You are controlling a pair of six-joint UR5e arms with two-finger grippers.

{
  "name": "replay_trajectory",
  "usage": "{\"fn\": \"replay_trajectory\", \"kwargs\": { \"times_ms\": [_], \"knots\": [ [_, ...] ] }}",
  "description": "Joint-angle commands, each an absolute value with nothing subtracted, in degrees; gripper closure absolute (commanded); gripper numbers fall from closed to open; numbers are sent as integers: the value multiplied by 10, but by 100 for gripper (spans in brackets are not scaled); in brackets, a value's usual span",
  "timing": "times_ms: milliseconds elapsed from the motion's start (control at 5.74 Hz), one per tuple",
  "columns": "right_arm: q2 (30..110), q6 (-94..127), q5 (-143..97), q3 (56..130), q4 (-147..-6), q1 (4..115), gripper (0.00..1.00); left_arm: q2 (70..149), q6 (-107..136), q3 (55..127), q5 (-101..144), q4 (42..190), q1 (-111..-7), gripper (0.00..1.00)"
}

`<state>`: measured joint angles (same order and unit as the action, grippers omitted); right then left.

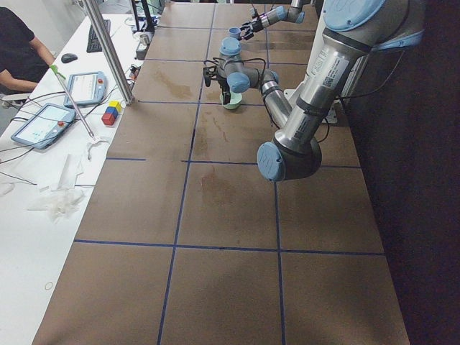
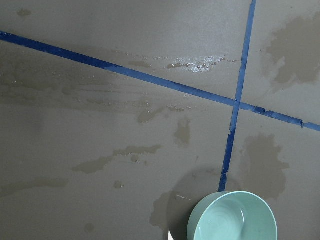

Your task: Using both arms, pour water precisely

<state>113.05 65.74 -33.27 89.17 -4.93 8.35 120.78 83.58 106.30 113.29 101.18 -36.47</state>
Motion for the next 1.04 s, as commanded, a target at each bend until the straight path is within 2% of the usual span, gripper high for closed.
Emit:
{"fn": "replay_trajectory", "kwargs": {
  "times_ms": [0, 870],
  "knots": [
    [1124, 657, -332, 882, -48, 83, 0, 1201, 836, 1071, 1133, 1012, -365, 0],
    [1097, 650, -334, 842, -18, 84, 0, 1196, 836, 1078, 1133, 1012, -365, 0]
  ]
}}
